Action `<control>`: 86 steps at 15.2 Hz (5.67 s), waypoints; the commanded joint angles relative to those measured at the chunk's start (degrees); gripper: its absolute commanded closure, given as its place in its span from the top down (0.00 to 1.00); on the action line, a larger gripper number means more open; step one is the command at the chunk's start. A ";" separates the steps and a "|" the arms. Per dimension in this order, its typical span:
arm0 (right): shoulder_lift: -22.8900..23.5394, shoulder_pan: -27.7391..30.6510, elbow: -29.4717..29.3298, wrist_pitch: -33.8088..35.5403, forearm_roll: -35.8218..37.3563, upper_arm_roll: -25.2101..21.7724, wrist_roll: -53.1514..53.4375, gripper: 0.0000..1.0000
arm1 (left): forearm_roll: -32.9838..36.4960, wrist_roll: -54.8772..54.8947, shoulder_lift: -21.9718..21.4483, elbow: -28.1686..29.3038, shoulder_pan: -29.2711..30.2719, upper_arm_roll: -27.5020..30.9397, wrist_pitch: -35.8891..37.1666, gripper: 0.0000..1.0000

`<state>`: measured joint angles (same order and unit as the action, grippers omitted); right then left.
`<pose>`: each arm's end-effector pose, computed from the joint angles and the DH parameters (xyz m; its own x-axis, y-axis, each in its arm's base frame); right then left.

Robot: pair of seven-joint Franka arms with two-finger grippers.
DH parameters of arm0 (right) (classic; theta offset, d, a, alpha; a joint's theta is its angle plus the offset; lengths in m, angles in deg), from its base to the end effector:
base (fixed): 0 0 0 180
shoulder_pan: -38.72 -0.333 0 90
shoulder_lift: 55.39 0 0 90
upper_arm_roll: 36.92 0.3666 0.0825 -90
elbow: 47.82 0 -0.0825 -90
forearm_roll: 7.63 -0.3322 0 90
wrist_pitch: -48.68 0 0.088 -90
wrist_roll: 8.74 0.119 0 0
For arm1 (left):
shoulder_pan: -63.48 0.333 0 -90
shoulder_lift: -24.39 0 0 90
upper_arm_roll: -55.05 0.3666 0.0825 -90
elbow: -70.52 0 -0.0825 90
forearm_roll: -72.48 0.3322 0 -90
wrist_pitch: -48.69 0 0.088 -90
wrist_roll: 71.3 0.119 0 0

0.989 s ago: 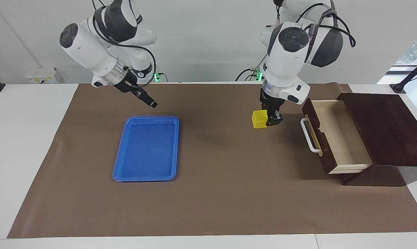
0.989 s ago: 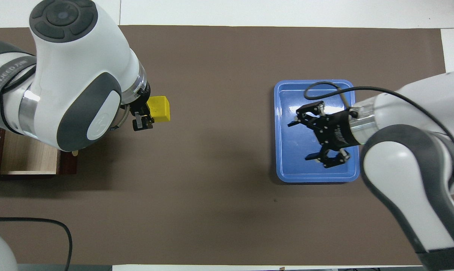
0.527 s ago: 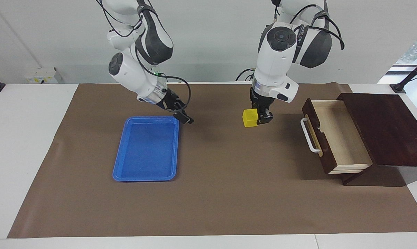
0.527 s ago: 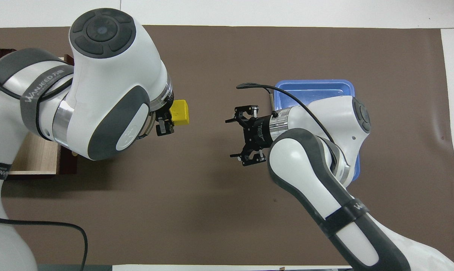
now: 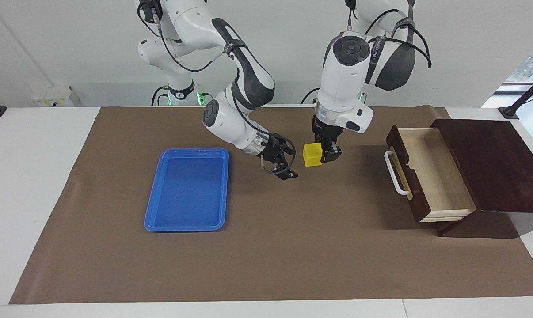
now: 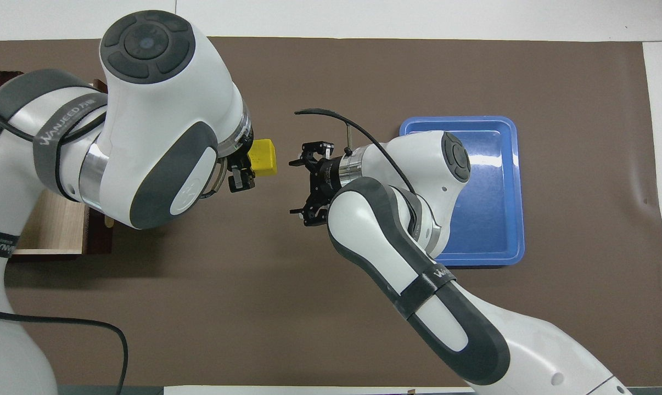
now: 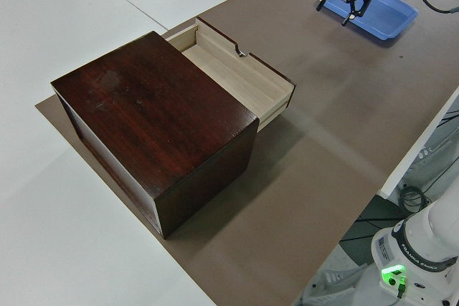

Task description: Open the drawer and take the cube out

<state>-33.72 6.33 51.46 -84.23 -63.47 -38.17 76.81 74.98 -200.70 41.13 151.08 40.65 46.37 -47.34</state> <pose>0.5490 0.3604 0.4551 0.0078 -0.7077 -0.7064 -0.9999 -0.0004 -0.0106 0.5294 -0.3018 0.5806 -0.1381 0.9903 0.0118 0.9903 0.1383 -0.0147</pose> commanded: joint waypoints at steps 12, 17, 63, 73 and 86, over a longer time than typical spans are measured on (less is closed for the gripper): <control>1.53 -0.48 -9.11 6.78 5.31 -0.07 5.94 1.00 | -0.31 -0.06 -0.04 0.66 -0.29 0.32 -1.61 0.00; 1.53 1.72 -9.98 6.87 4.69 -0.07 5.50 1.00 | -0.22 0.11 -0.04 0.74 -0.29 0.32 -1.61 0.00; 1.97 16.37 -12.45 17.76 7.68 -0.33 -1.42 0.00 | 8.56 21.02 -10.05 24.98 8.66 0.76 -11.17 1.00; 5.30 29.49 -2.79 17.77 7.24 -0.42 -21.64 0.00 | 16.12 31.84 -12.34 31.24 19.21 0.67 -18.31 1.00; 6.01 27.57 6.97 7.23 4.79 -0.24 -30.97 0.00 | 18.85 51.78 -11.38 30.36 33.36 0.67 -24.89 1.00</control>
<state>-26.87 34.52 55.64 -74.13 -57.09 -38.82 48.65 92.40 -152.53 30.55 180.42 71.10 47.54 -69.52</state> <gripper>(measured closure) 0.436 0.000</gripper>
